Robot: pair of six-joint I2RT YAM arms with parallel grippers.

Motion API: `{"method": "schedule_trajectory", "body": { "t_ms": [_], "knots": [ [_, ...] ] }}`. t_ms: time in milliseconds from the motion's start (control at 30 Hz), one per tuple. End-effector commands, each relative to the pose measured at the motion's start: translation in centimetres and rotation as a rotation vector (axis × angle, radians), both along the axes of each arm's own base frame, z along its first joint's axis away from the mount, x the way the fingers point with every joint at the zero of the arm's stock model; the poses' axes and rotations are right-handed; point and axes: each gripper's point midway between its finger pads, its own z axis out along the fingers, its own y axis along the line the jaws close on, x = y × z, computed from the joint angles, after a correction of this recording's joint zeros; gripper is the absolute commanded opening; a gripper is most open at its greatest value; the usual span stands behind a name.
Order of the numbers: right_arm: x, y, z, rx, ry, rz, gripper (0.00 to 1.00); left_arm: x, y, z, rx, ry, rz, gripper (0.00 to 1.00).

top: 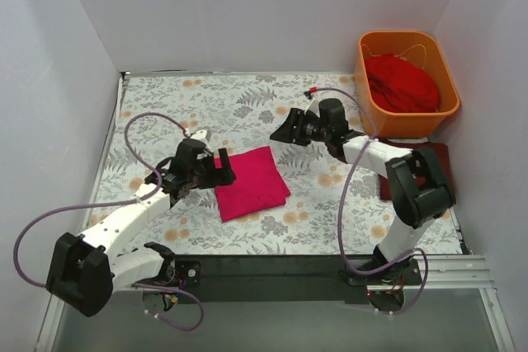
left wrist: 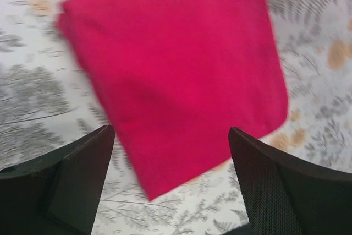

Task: Fold and stack the t-shirts
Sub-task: Neatly place the folded tshirt to the corner

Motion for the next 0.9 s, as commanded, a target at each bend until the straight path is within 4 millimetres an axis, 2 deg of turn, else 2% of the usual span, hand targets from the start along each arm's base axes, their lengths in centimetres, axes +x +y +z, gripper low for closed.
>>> {"method": "schedule_trajectory", "body": {
  "t_ms": [0,33,67,100,133,167,233,267,300,333,367,400,533,567,633,700,733,833,867],
  "knots": [
    [-1.8,-6.7,-3.9,-0.355,0.007,-0.067,0.69,-0.6,-5.4,3.5,-0.02,-0.082,-0.179,0.82],
    [-2.3,-8.1,-4.4,-0.411,0.016,-0.079,0.71,-0.2,-6.1,4.1,0.002,-0.102,-0.184,0.81],
    [-3.0,-10.3,-5.5,-0.493,0.041,-0.103,0.73,-0.5,-7.0,3.2,0.028,-0.08,-0.212,0.8],
    [-3.3,-11.3,-4.8,-0.508,0.026,-0.125,0.75,-1.5,-8.6,2.9,0.049,-0.077,-0.265,0.79],
    [-3.7,-12.4,-4.8,-0.527,0.035,-0.14,0.75,-1.5,-9.5,3.3,0.062,-0.088,-0.292,0.79],
    [-4.4,-14.2,-5.0,-0.546,0.05,-0.164,0.77,-2.3,-10.8,1.9,0.113,-0.064,-0.333,0.79],
    [-5.0,-15.6,-4.9,-0.552,0.056,-0.183,0.79,-2.2,-12.1,2.0,0.16,-0.072,-0.349,0.77],
    [-5.2,-16.6,-5.1,-0.559,0.066,-0.202,0.82,-2.9,-13.1,0.5,0.207,-0.045,-0.384,0.75],
    [-6.0,-17.2,-5.2,-0.571,0.071,-0.199,0.83,-3.1,-13.6,0.1,0.23,-0.039,-0.398,0.71],
    [-6.3,-17.5,-5.1,-0.576,0.071,-0.2,0.83,-3.0,-14.3,0.2,0.252,-0.042,-0.41,0.64],
    [-6.6,-17.9,-5.2,-0.58,0.081,-0.203,0.83,-3.5,-15.0,-0.1,0.287,-0.052,-0.439,0.62],
    [-7.1,-18.1,-5.2,-0.586,0.092,-0.198,0.83,-3.5,-15.3,-1.3,0.335,-0.036,-0.449,0.62],
    [-7.9,-17.9,-5.4,-0.57,0.103,-0.181,0.83,-3.5,-16.8,-2.3,0.452,-0.057,-0.49,0.54],
    [-8.1,-17.7,-5.5,-0.561,0.112,-0.173,0.83,-3.5,-17.6,-1.9,0.465,-0.073,-0.505,0.53],
    [-8.3,-17.5,-5.7,-0.549,0.12,-0.159,0.83,-3.5,-17.9,-2.9,0.526,-0.071,-0.534,0.53],
    [-8.4,-17.3,-5.8,-0.545,0.123,-0.154,0.83,-3.8,-19.2,-2.8,0.544,-0.091,-0.558,0.53],
    [-8.5,-17.3,-6.0,-0.545,0.128,-0.153,0.82,-3.7,-19.1,-3.6,0.591,-0.095,-0.56,0.53],
    [-8.7,-17.1,-6.2,-0.529,0.14,-0.147,0.82,-3.9,-19.9,-4.1,0.636,-0.109,-0.578,0.53],
    [-8.9,-16.8,-6.4,-0.515,0.149,-0.138,0.82,-4.2,-19.7,-4.9,0.669,-0.094,-0.588,0.53]
  ]
}}
